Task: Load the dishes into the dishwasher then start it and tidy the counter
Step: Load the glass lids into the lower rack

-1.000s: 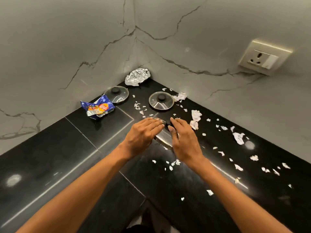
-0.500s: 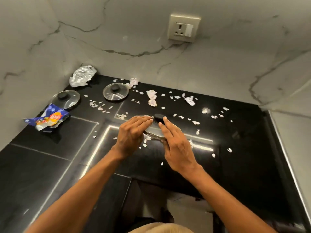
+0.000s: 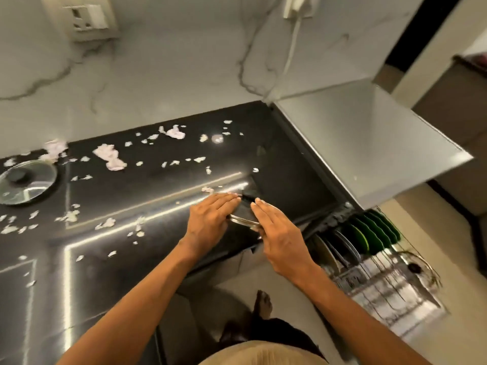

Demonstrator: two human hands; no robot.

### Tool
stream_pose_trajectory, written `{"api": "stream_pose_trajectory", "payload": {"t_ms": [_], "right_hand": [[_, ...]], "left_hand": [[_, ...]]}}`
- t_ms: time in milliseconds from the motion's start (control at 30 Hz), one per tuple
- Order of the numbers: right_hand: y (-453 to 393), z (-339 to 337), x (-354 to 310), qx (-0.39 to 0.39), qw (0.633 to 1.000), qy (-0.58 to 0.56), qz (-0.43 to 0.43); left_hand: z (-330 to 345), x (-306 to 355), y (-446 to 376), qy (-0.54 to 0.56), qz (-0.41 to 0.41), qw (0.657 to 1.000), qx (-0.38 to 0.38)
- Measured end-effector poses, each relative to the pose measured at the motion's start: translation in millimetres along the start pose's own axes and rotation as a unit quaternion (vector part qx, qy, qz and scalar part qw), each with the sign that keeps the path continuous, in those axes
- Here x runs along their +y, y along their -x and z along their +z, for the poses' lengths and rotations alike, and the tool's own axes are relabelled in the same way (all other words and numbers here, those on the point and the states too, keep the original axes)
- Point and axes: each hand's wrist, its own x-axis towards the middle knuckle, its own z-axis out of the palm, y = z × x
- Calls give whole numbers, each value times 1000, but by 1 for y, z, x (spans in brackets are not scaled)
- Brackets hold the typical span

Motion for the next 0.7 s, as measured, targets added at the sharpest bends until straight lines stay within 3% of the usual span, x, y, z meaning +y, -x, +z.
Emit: {"api": "stream_pose_trajectory", "payload": {"t_ms": [267,700], "right_hand": [[97,-41,55,39,990,35,131],[231,-116,149,60,952,78,288]], "left_hand": [[73,88,-34,86,108,987,-78],[198,243,-73,193,207,945,-167]]}}
